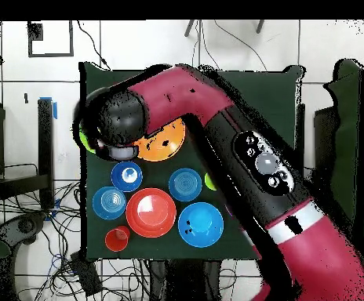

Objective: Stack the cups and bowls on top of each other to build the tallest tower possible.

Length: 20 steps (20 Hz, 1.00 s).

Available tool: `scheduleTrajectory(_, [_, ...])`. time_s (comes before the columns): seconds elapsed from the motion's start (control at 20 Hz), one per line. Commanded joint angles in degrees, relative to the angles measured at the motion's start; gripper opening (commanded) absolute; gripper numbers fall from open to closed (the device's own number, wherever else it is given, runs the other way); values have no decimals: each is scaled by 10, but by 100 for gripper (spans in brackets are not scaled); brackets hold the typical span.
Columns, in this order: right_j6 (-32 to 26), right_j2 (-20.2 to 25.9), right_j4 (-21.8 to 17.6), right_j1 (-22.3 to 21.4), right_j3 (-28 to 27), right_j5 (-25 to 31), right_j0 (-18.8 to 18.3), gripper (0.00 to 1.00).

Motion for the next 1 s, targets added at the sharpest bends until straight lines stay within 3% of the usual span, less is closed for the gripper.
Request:
scheduleTrajectory(0.05, [235,-180,-128,-62,-22,-44,99,100])
scheduleTrajectory(0.3, [308,-230,-174,-25,-36,-87,149,100])
scheduleTrajectory(0.65, [394,-279,-156,14,-73,-133,193,100])
scheduleTrajectory(1.0, [422,-333,-153,47,-117,-178,220,100])
